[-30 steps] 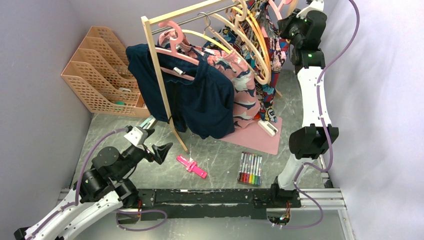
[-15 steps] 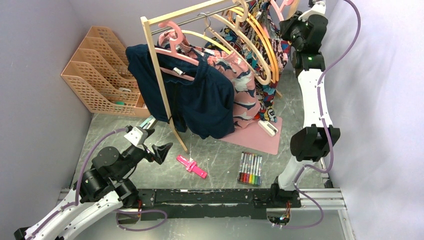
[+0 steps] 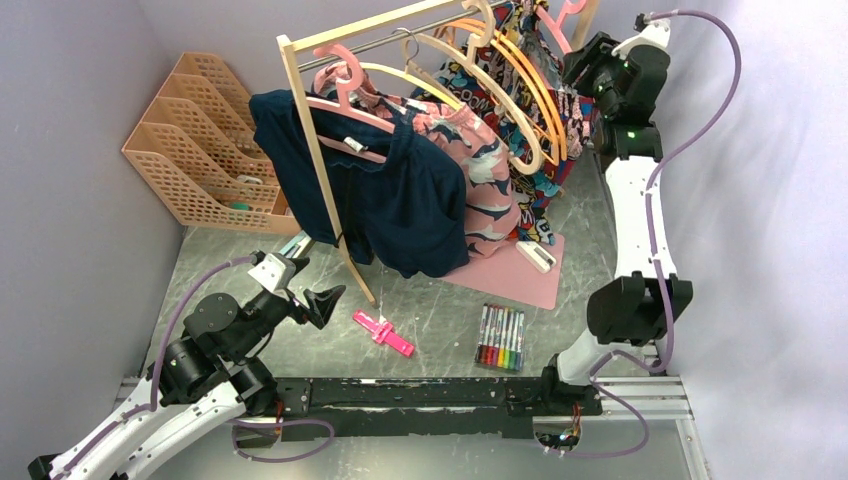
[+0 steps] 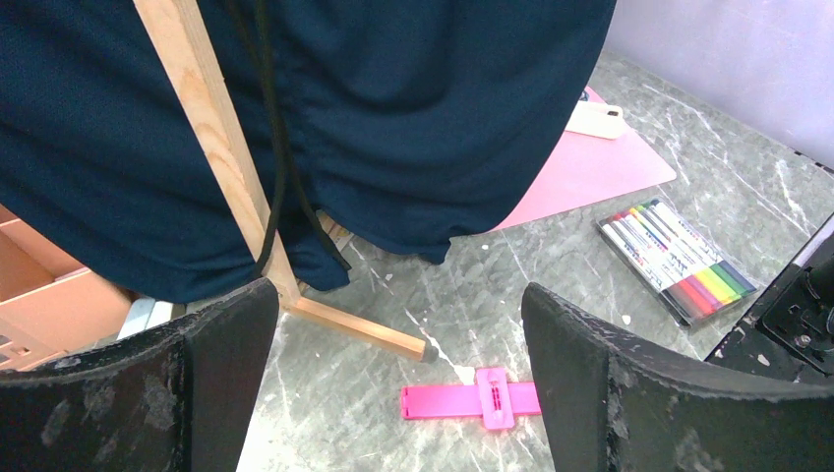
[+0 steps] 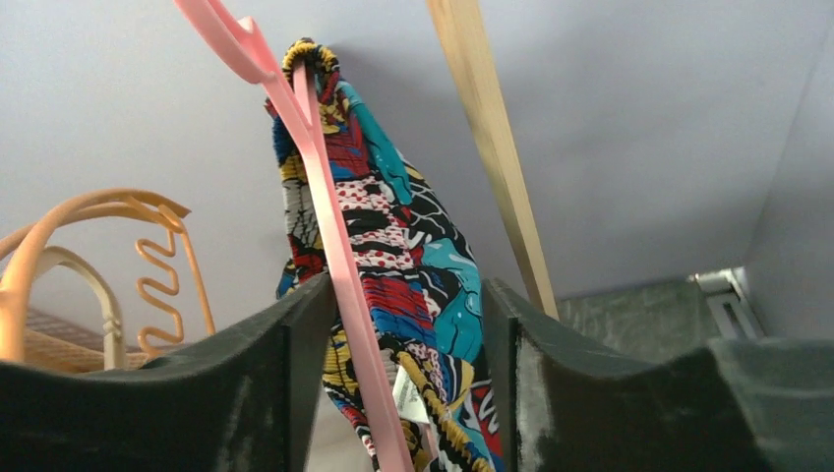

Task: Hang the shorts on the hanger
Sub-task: Place the hanger at the clothesline.

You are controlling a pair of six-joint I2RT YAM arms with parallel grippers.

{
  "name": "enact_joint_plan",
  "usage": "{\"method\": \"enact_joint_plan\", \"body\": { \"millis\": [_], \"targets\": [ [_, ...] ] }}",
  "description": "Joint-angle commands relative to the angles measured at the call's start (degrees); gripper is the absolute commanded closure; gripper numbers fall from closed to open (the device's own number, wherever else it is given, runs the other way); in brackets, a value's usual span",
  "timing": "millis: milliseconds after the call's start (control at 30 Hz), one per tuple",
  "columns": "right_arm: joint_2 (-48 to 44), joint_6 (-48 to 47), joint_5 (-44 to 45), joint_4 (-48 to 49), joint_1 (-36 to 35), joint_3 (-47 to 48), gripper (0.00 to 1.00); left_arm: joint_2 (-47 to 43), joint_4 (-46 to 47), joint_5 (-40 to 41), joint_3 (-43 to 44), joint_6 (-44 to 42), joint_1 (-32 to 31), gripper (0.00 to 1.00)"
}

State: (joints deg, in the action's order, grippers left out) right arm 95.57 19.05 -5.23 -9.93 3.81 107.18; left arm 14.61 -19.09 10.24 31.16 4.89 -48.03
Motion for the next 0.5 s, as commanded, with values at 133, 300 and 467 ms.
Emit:
{"method": "enact_joint_plan", "body": {
  "millis": [133,300,467],
  "targets": [
    [-11.0,0.0,6.1,-3.5,0.6,-6.3,0.25,0.0,1.7,-1.1,0.2,-0.5,0.5,0.03],
    [-16.4,0.2,7.1,-4.5,0.6,-9.6,0.15,0.0,1.9,-1.7,0.1,-0.5,0.5,0.03],
    [-20.0,-0.1,6.8,-4.7,0.6,-13.0,0.14,0.0,1.8,-2.2,0.3,-0.4,0.4,0.03]
  ]
}}
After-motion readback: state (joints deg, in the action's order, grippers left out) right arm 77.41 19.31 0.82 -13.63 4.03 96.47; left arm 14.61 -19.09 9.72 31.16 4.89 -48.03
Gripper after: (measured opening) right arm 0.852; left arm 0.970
